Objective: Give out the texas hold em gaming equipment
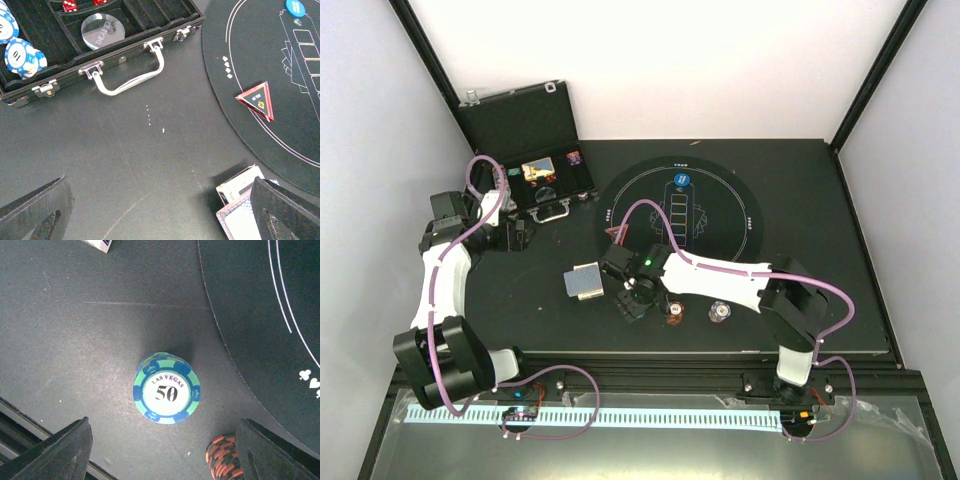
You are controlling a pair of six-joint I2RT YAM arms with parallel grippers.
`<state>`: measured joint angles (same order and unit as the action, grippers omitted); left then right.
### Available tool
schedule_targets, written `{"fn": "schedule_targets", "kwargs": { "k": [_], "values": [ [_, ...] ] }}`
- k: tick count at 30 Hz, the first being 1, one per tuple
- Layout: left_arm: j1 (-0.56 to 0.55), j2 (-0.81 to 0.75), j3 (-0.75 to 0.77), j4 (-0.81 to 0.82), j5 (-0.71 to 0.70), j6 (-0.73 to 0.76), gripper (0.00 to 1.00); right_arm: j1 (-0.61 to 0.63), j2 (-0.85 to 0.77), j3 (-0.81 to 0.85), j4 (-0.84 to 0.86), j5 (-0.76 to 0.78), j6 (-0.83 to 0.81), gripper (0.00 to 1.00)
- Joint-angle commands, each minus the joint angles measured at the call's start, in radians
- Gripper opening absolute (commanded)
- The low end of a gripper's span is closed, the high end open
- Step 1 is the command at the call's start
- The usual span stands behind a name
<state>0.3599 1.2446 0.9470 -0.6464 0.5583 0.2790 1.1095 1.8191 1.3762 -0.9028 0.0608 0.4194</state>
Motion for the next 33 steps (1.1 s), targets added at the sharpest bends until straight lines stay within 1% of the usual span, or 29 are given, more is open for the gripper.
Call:
{"fn": "schedule_targets", "kwargs": {
  "k": [1, 4, 17, 29, 33],
  "values": [
    [0.014, 0.006, 0.044, -0.018, 0.037, 0.019, 0.99, 0.002, 0.036, 0.033, -0.007, -0.011, -0.018, 0.81],
    [0.017, 0.006, 0.045, -0.018, 0.039, 0.019, 0.99, 0.003, 0.055, 0.032, 0.008, -0.019, -0.021, 0.8],
    [0.029, 0.007, 0.052, -0.02, 0.044, 0.021, 0.99, 0.001, 0.11, 0.033, 0.031, 0.009, -0.026, 0.68],
    [0.035, 0.006, 0.053, -0.023, 0.046, 0.021, 0.99, -0.002, 0.116, 0.034, 0.036, 0.039, -0.027, 0.58],
    [0.036, 0.007, 0.056, -0.024, 0.047, 0.022, 0.99, -0.007, 0.111, 0.032, 0.036, 0.043, -0.028, 0.51]
  ]
}}
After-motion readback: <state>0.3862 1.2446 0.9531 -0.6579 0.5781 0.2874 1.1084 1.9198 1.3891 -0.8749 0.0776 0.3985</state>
